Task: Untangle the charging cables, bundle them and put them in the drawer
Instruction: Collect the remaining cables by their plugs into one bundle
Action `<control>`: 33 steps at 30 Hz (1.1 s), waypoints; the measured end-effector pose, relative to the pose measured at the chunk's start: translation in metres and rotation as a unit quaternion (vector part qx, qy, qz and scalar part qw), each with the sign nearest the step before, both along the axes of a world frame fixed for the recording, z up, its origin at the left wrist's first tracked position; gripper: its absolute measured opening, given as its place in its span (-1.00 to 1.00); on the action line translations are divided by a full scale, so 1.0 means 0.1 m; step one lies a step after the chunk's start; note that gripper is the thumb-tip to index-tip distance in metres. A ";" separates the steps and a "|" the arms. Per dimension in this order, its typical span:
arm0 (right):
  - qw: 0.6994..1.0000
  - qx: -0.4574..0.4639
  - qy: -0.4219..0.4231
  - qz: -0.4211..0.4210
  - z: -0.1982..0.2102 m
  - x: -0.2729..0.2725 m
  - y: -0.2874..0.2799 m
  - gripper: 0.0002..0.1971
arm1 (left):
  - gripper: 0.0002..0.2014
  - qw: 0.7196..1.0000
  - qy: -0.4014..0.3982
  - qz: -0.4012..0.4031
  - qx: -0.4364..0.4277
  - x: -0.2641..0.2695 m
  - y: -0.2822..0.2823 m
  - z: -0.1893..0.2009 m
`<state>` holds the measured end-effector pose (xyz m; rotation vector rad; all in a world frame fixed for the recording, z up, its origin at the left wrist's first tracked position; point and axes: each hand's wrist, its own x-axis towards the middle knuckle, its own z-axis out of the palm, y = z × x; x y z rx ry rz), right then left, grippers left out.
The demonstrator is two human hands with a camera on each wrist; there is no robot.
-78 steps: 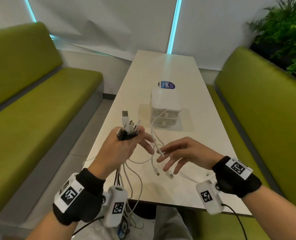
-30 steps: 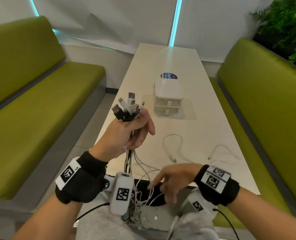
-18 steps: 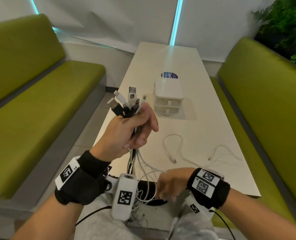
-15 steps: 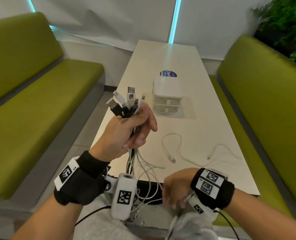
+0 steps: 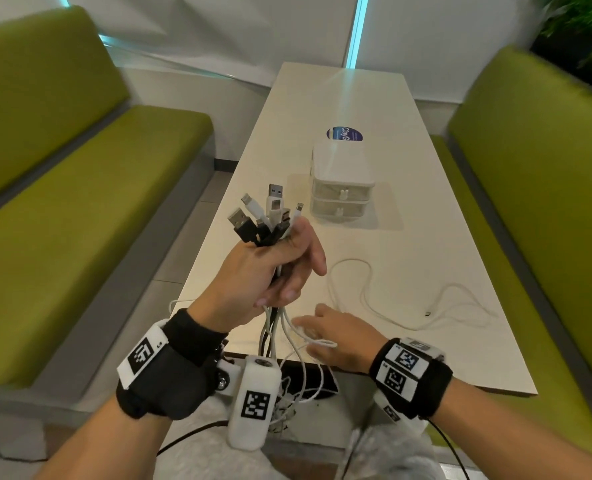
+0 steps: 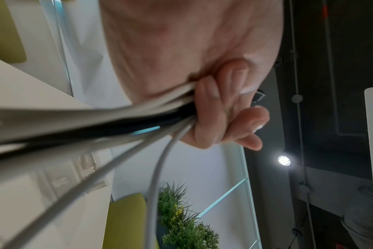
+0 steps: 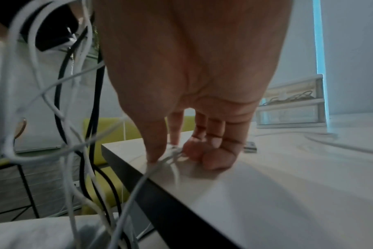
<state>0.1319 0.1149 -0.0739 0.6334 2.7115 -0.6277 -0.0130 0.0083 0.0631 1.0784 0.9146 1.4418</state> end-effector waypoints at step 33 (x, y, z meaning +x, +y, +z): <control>0.908 -0.041 0.359 -0.211 1.13 0.12 0.16 -0.93 | -0.77 0.924 0.313 0.186 -0.117 0.19 0.29 -0.33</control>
